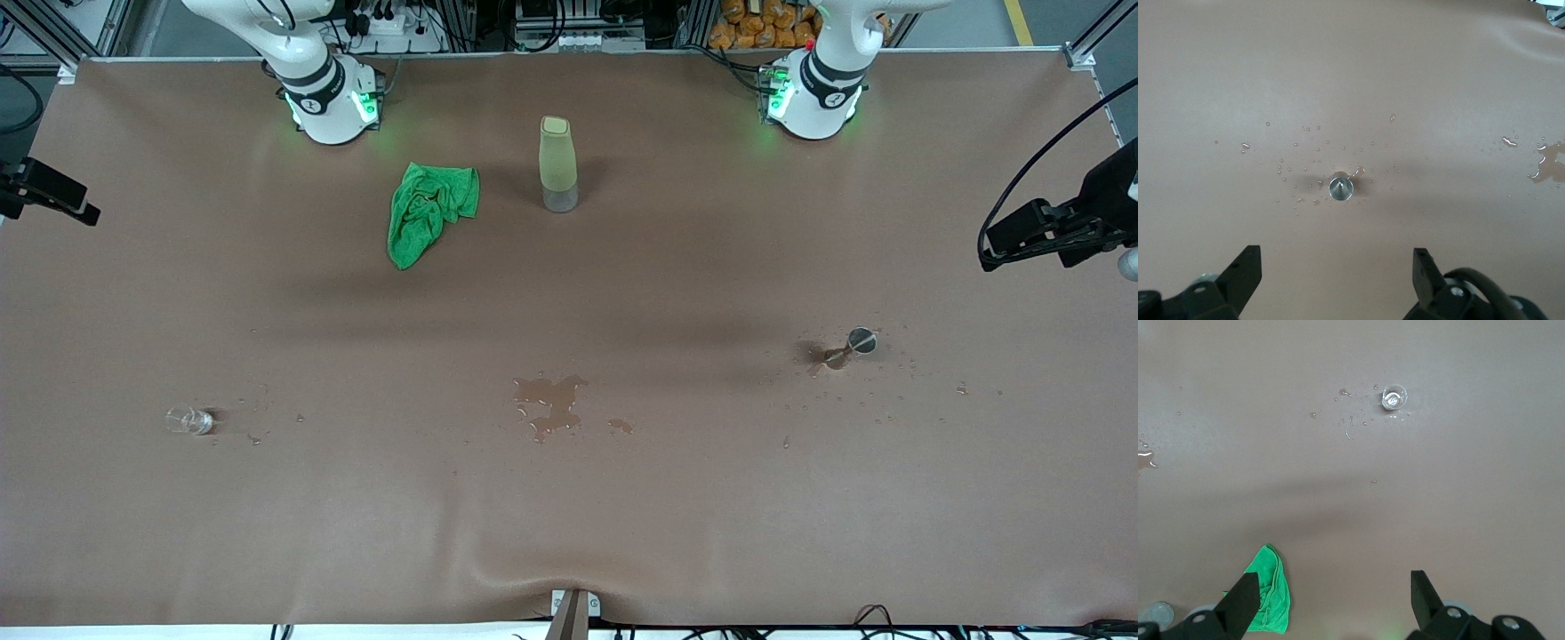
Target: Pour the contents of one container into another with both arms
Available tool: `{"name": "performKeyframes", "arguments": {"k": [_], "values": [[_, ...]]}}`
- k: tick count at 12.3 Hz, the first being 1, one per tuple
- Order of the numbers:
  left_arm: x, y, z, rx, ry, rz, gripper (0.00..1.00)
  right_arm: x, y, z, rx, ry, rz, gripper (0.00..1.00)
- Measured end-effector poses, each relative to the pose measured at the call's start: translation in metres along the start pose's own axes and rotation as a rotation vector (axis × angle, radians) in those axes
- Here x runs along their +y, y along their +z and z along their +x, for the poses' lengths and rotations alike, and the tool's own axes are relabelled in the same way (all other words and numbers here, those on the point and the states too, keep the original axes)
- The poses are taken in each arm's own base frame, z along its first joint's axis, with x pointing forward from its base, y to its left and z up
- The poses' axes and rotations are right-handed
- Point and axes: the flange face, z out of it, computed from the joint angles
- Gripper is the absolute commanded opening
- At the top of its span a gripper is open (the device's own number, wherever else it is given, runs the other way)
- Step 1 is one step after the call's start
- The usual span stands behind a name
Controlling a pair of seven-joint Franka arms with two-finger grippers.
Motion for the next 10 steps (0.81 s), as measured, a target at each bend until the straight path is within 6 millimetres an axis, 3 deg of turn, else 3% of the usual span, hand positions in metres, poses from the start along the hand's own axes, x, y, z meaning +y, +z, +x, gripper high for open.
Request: {"name": "performKeyframes", "arguments": {"k": [4, 10], "values": [[0.0063, -0.0015, -0.0005, 0.004, 0.03, -0.002, 1.0, 0.0, 0.0001, 0.0, 0.0, 0.0, 0.0, 1.0], [0.0097, -0.0073, 0.0001, 0.022, 0.21, -0.003, 1.0, 0.004, 0.0029, 0.0016, 0.001, 0.008, 0.0, 1.0]]}}
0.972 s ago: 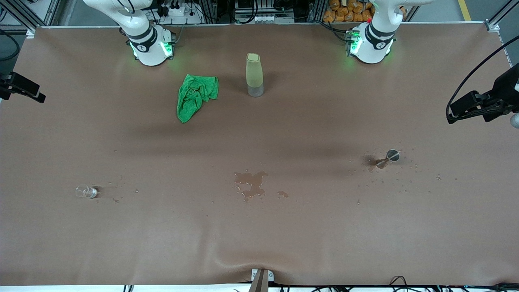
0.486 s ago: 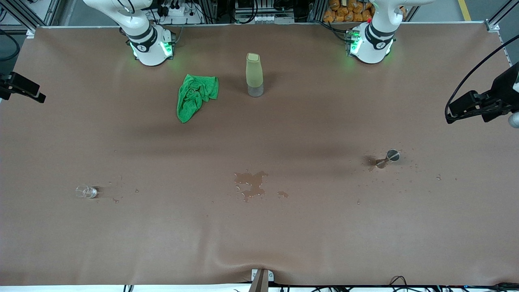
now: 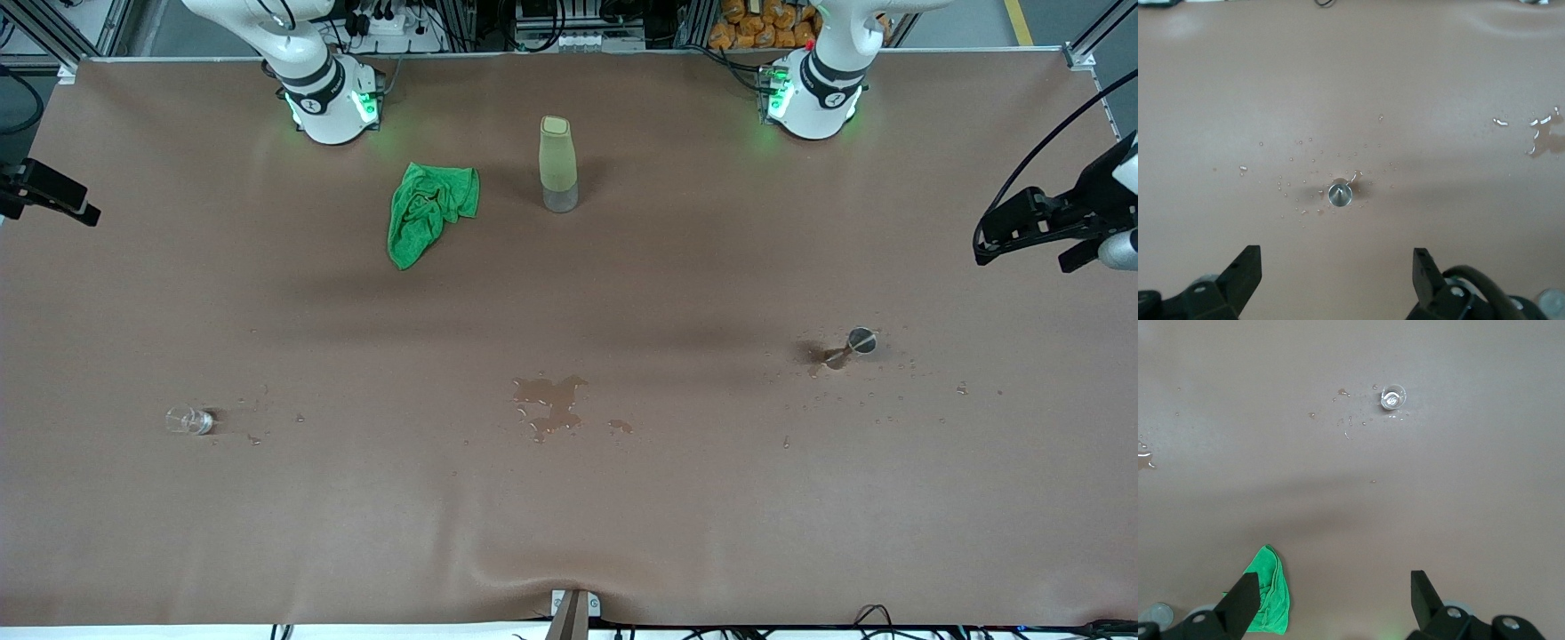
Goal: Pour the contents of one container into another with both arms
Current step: 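Reach the left gripper down toward the metal jigger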
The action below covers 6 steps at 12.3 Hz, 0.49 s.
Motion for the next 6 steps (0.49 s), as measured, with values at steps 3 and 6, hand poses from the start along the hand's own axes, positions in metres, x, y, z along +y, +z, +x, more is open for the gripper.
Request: {"name": "performKeyframes", "arguments": {"k": [3, 6], "values": [[-0.001, -0.001, 0.001, 0.006, 0.194, 0.001, 1.0, 0.016, 0.017, 0.015, 0.003, 0.013, -0.002, 1.0], [-0.005, -0.002, 0.001, 0.031, 0.491, -0.05, 1.0, 0.051, 0.064, 0.046, -0.021, -0.02, -0.007, 1.0]]}}
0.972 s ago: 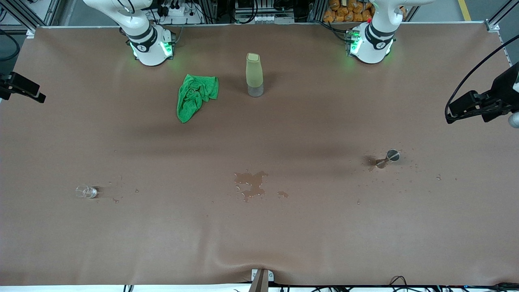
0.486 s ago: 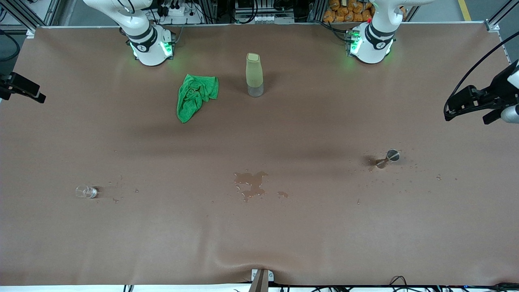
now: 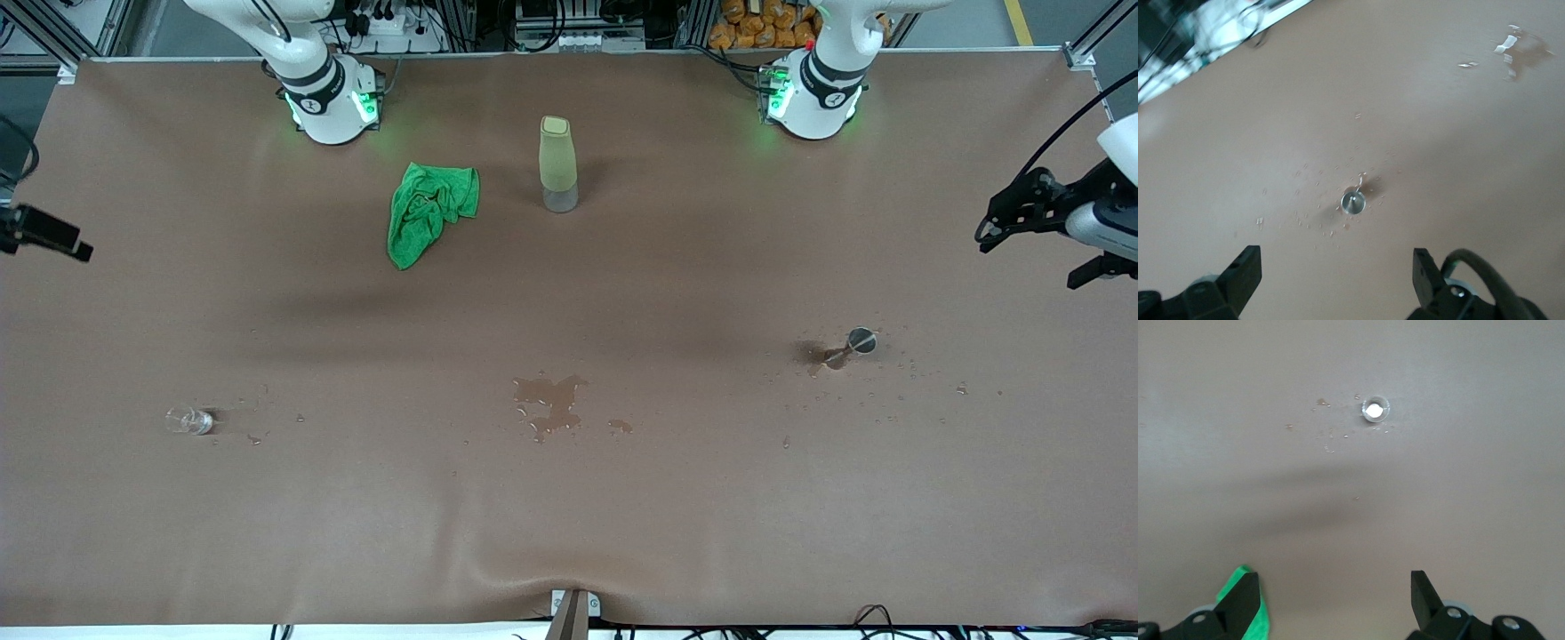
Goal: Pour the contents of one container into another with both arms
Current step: 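Reach the left gripper down toward the metal jigger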
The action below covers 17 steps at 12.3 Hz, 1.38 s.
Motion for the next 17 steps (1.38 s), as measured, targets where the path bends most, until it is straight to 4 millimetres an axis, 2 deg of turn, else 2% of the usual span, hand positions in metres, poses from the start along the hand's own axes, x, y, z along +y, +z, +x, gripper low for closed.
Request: {"name": "performKeyframes", "arguments": {"k": [2, 4, 6, 9, 13, 17], "values": [[-0.008, -0.002, -0.004, 0.069, 0.145, -0.076, 1.0, 0.043, 0.037, 0.019, -0.015, -0.05, 0.007, 1.0], [-0.023, 0.0, -0.01, 0.147, 0.3, -0.137, 1.0, 0.085, 0.067, 0.029, -0.012, -0.096, 0.032, 1.0], [-0.031, 0.005, -0.012, 0.204, 0.437, -0.168, 1.0, 0.119, 0.087, 0.032, 0.017, -0.16, 0.096, 1.0], [-0.049, 0.011, -0.017, 0.313, 0.56, -0.214, 1.0, 0.166, 0.107, 0.029, 0.082, -0.274, 0.175, 1.0], [-0.072, 0.027, -0.023, 0.51, 0.707, -0.292, 1.0, 0.205, 0.132, 0.026, 0.178, -0.419, 0.258, 1.0], [-0.094, 0.067, -0.027, 0.647, 0.775, -0.4, 1.0, 0.229, 0.158, 0.025, 0.302, -0.573, 0.349, 1.0]]}}
